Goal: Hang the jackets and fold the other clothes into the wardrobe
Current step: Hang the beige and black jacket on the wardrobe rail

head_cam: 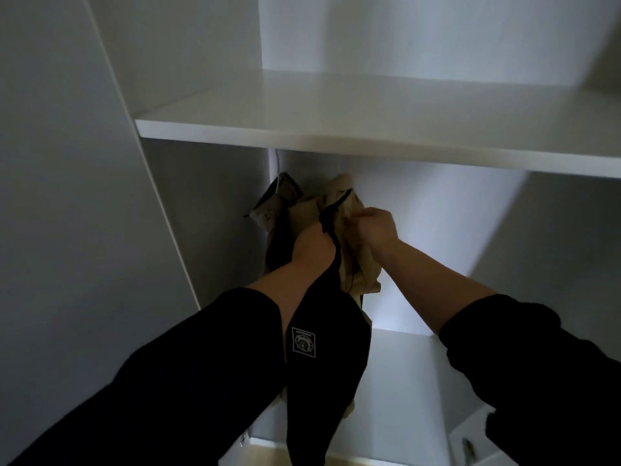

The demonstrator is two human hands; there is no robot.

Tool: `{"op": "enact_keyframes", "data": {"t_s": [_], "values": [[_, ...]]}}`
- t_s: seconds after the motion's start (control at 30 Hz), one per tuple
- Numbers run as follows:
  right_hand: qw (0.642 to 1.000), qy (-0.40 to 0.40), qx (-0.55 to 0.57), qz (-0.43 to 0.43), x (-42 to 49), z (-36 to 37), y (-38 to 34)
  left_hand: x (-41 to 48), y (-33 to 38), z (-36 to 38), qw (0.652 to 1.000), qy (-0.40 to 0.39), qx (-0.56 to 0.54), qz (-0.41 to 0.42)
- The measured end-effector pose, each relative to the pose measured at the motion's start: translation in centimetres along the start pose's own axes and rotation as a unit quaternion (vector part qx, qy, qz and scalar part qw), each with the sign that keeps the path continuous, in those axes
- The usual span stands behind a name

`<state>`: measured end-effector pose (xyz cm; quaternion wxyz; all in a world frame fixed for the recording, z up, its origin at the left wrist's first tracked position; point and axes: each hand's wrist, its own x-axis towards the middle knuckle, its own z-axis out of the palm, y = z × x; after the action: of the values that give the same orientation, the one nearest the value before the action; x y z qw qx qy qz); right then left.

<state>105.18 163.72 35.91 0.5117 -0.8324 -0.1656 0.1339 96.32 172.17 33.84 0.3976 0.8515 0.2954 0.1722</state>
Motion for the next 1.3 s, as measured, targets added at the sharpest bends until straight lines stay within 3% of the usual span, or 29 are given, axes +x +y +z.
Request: {"op": "enact_keyframes", "data": {"t_s": [0.2, 0.3, 0.37, 0.47, 0.57, 0.7, 0.8, 0.93, 1.1, 1.3], "values": [[0.996, 0.016, 0.046, 0.076, -0.8, -2.1, 3.3, -0.4, -1.5, 1.2, 0.999, -0.041, 0.011, -0.019], [0.992, 0.042, 0.081, 0.088, -2.2, -2.7, 4.2, -0.9, -1.8, 1.0, 0.999, -0.026, 0.044, -0.002], [0.991, 0.053, 0.083, 0.09, -3.2, -2.7, 5.0, -1.9, -2.2, 1.0, 0.994, 0.026, 0.089, 0.054], [0.991, 0.091, 0.029, 0.089, -5.5, -2.5, 6.2, -3.7, -2.9, 1.6, 0.952, 0.092, 0.191, 0.219], [0.986, 0.144, -0.038, 0.072, -8.6, -3.1, 7.6, -5.3, -3.0, 3.1, 0.918, 0.04, 0.222, 0.326], [0.975, 0.193, -0.105, 0.046, -13.7, -5.6, 9.2, -8.7, -1.3, 5.7, 0.897, -0.019, 0.238, 0.372], [0.949, 0.24, -0.204, 0.011, -18.1, -8.9, 10.1, -12.4, 1.4, 7.3, 0.875, -0.044, 0.223, 0.427], [0.905, 0.273, -0.325, -0.005, -25.3, -14.2, 11.2, -18.0, 6.1, 8.7, 0.82, -0.068, 0.209, 0.528], [0.85, 0.337, -0.404, 0.037, -38.6, -21.1, 14.1, -29.0, 11.8, 11.3, 0.777, -0.103, 0.159, 0.6], [0.77, 0.433, -0.454, 0.114, -59.8, -27.1, 18.6, -48.1, 15.8, 14.9, 0.712, -0.164, 0.102, 0.675]]}}
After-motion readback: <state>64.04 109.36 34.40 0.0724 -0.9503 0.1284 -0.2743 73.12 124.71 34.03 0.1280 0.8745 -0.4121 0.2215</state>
